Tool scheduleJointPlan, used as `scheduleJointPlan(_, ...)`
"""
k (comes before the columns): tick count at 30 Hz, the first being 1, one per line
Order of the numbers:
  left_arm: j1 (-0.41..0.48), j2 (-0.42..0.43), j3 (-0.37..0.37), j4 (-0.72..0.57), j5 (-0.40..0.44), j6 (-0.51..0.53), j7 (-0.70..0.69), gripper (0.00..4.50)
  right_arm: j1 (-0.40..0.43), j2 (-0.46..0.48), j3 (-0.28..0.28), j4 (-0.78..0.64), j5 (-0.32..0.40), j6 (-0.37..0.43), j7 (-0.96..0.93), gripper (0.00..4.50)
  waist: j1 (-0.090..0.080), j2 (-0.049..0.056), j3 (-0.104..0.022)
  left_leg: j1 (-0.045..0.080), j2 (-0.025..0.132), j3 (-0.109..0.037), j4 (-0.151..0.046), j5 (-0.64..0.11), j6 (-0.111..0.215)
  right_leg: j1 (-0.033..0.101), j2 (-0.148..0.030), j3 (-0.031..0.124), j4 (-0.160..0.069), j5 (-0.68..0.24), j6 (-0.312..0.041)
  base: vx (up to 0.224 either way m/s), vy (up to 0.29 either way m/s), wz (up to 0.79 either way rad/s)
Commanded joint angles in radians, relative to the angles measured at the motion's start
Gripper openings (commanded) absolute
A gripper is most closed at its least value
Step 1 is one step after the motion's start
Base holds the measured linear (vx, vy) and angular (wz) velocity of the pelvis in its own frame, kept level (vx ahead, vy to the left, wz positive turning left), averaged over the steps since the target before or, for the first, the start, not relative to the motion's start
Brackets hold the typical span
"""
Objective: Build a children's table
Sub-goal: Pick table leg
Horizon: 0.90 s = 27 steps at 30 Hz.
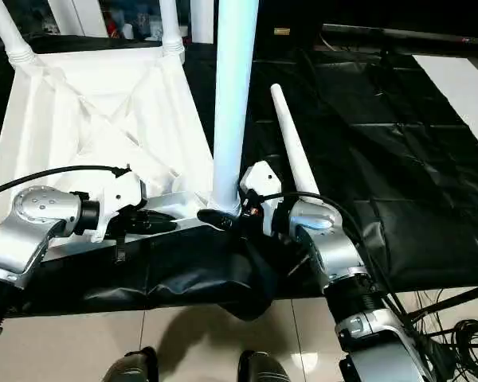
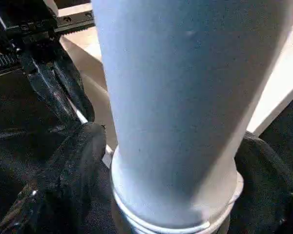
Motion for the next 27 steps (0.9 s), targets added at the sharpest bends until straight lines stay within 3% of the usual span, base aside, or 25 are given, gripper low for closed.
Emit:
scheduleJointPlan(1, 0.003, -0.029, -0.001, -0.008, -0.053, -0.036, -0.022, 0.00, -0.012, 0.004, 0.011, 0.021, -0.012, -0.018, 0.021, 3.58, 0.000, -0.001, -0.088, 0.029, 0.004, 0.004, -0.043, -0.100, 0.091, 0.064, -0.037, 0.037, -0.043, 0.012, -0.263, 0.000, 0.000, 0.00)
scheduleJointPlan(9, -0.004, -0.026, 0.000, 0.005, -0.051, -0.040, -0.023, 0.00, -0.021, 0.010, 0.008, 0.049, -0.016, -0.037, 0.023, 2.89, 0.000, -0.002, -0.089, 0.028, 0.003, 0.004, -0.040, -0.100, 0.093, 0.065, -0.036, 0.037, -0.041, 0.012, -0.265, 0.000, 0.000, 0.00)
scheduleJointPlan(18, -0.008, -0.029, -0.001, 0.036, -0.031, -0.040, 0.002, 0.00, -0.009, 0.025, 0.014, 0.098, -0.042, -0.063, -0.016, 2.75, -0.001, -0.004, -0.086, 0.027, 0.003, 0.003, -0.040, -0.120, 0.087, 0.064, -0.037, 0.037, -0.043, -0.023, -0.263, 0.000, 0.000, 0.00)
scheduleJointPlan(21, -0.023, -0.051, -0.002, 0.087, 0.025, -0.015, 0.105, 0.00, -0.004, 0.063, -0.006, 0.148, -0.065, -0.044, -0.142, 2.74, -0.003, -0.006, -0.076, 0.031, 0.004, 0.003, -0.045, -0.186, 0.052, 0.054, -0.039, 0.038, -0.059, -0.158, -0.236, 0.000, 0.000, 0.00)
scheduleJointPlan(22, -0.027, -0.056, -0.003, 0.098, 0.038, -0.008, 0.128, 0.00, -0.004, 0.070, -0.009, 0.157, -0.069, -0.036, -0.166, 2.74, -0.003, -0.006, -0.076, 0.031, 0.004, 0.003, -0.045, -0.186, 0.052, 0.054, -0.039, 0.038, -0.059, -0.158, -0.236, 0.000, 0.000, 0.00)
scheduleJointPlan(23, -0.033, -0.063, -0.005, 0.113, 0.055, 0.002, 0.159, 0.00, -0.004, 0.080, -0.013, 0.168, -0.074, -0.026, -0.197, 2.74, -0.004, -0.006, -0.071, 0.034, 0.004, -0.001, -0.050, -0.238, 0.019, 0.051, -0.042, 0.039, -0.070, -0.276, -0.203, 0.000, 0.000, 0.00)
scheduleJointPlan(24, -0.046, -0.089, 0.003, 0.134, 0.065, 0.026, 0.213, 0.00, -0.005, 0.105, -0.022, 0.189, -0.080, -0.018, -0.260, 2.74, -0.004, -0.006, -0.071, 0.034, 0.004, -0.001, -0.050, -0.238, 0.019, 0.051, -0.042, 0.039, -0.070, -0.276, -0.203, 0.000, 0.000, 0.00)
scheduleJointPlan(25, -0.065, -0.126, 0.015, 0.153, 0.071, 0.060, 0.280, 0.00, -0.013, 0.141, -0.038, 0.220, -0.084, -0.005, -0.346, 2.74, -0.006, -0.008, -0.070, 0.037, 0.003, -0.003, -0.053, -0.275, -0.011, 0.047, -0.044, 0.041, -0.079, -0.364, -0.174, 0.000, 0.000, 0.00)
scheduleJointPlan(26, -0.085, -0.164, 0.024, 0.170, 0.079, 0.102, 0.346, 0.00, -0.026, 0.180, -0.057, 0.257, -0.085, 0.013, -0.441, 2.74, -0.007, -0.008, -0.069, 0.037, 0.003, -0.005, -0.054, -0.282, -0.020, 0.045, -0.045, 0.041, -0.078, -0.382, -0.168, -0.059, 0.000, -0.04)
scheduleJointPlan(27, -0.095, -0.182, 0.026, 0.179, 0.085, 0.123, 0.378, 0.00, -0.036, 0.200, -0.067, 0.279, -0.084, 0.023, -0.490, 2.74, -0.009, -0.010, -0.068, 0.037, -0.001, -0.009, -0.057, -0.310, -0.038, 0.044, -0.043, 0.038, -0.085, -0.451, -0.137, -0.059, 0.000, -0.04)
